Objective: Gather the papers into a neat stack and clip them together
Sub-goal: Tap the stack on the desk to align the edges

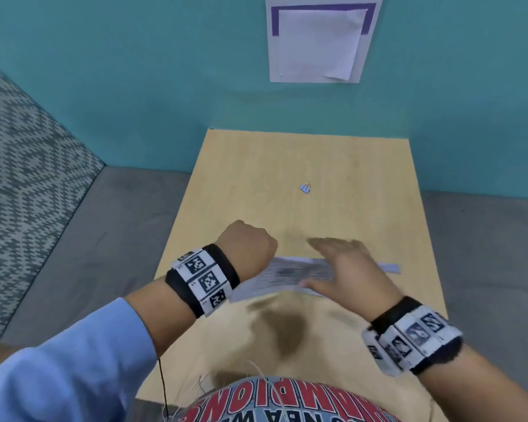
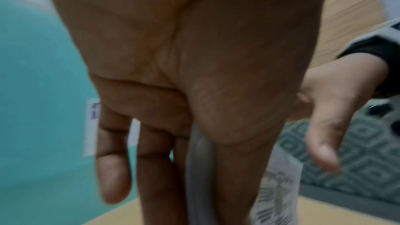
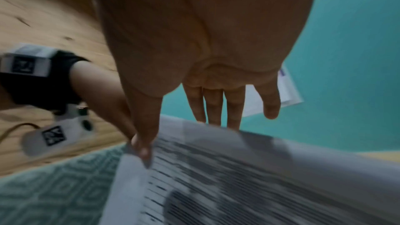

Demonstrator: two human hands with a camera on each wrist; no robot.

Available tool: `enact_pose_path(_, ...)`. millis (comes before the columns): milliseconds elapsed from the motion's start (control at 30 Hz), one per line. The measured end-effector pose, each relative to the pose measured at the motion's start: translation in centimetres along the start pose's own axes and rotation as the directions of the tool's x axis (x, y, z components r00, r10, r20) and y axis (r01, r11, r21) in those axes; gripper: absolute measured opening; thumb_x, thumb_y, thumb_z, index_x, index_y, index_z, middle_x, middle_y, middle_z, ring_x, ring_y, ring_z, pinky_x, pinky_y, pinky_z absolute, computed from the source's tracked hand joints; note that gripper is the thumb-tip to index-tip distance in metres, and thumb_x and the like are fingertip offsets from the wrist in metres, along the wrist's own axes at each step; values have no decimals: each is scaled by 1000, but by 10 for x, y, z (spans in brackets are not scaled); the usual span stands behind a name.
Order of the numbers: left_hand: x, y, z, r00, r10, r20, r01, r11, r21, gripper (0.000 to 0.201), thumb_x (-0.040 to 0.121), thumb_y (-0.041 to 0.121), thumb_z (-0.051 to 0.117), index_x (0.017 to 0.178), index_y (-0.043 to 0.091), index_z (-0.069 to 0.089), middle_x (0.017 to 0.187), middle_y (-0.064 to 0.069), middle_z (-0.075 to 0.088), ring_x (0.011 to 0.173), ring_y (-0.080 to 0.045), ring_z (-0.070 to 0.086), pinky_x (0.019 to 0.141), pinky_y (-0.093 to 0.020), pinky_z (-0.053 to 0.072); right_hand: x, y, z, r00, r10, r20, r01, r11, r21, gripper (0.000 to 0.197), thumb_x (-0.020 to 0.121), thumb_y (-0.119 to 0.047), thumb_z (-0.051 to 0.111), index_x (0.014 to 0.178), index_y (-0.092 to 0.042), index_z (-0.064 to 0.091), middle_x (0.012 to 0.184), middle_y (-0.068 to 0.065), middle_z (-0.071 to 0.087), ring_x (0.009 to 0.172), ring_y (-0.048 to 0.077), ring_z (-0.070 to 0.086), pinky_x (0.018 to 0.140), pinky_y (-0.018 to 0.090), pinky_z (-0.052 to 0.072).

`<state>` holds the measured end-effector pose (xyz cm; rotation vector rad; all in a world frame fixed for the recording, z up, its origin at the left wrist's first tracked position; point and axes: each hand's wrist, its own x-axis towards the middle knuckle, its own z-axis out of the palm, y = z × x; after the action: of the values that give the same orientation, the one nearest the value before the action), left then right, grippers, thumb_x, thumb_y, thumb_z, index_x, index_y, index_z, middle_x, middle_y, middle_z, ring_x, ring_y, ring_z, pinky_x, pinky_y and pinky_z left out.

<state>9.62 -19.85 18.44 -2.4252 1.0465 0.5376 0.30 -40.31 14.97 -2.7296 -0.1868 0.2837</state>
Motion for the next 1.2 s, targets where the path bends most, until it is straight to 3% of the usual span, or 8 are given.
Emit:
enact_pose_path(133,-16,22,-30,1000,-4,-11,4,999,-42,25,106,15,50,83,13,59,79,2,60,79,-29,64,70,-33,39,21,-50,-2,997,-1,79,0,1000,10,32,98,-42,61,123,-23,69,102,10,76,92,31,70,67,34,45)
enact_pose_path(267,-36,1,-38,988,-9,-156,-45,939,-341,28,101,45,58,92,23,73,79,4,68,80,-27,67,60,-28,39,13,-32,-4,991,-7,132,-13,990,144,26,100,-31,53,84,-20,71,74,6,70,71,26,67,64,40,49)
enact_pose_path(367,-51,-23,-15,970,-50,-237,-133,709,-693,25,93,54,70,105,33,76,95,15,77,91,-8,71,76,-31,54,-5,-8,-13,999,29,21,-36,894,446,39,101,-34,65,63,-28,60,56,-4,58,54,5,48,58,28,39)
enact_pose_path(533,-68,-34,20,968,-130,-213,-167,299,-940,16,89,36,85,95,25,76,85,5,72,73,-4,60,67,-24,45,-26,11,-32,974,213,-76,-60,568,821,30,95,-31,75,91,-3,82,92,23,79,77,12,69,76,31,53)
enact_pose_path(700,-59,-23,20,868,-348,-356,-326,142,-935,12,96,27,78,95,16,80,87,-4,77,77,-6,64,72,-28,51,-31,1,-42,920,332,-210,63,404,913,8,91,-13,76,88,-17,83,86,-6,84,78,4,77,74,20,60)
enact_pose_path(800,-49,-14,22,799,-438,-412,-393,138,-909,9,96,24,78,97,16,80,91,-4,76,81,-6,66,74,-26,53,-25,7,-27,878,407,-253,90,379,921,5,87,-13,81,91,-16,82,87,-7,84,80,6,77,75,21,62)
enact_pose_path(967,-22,15,57,896,-405,-181,-258,-144,-955,27,85,15,89,109,13,78,105,-4,81,88,-6,73,81,-22,56,-19,13,15,903,404,-148,-42,425,904,14,84,-14,86,92,-25,81,87,-11,83,81,5,74,75,20,55)
enact_pose_path(1200,-11,20,63,829,-537,-155,-341,-266,-901,24,91,21,84,111,10,76,97,9,79,89,-6,73,82,-20,55,-6,11,19,898,407,-166,-73,509,858,18,92,-31,79,81,-45,80,87,-11,81,79,5,72,81,33,57)
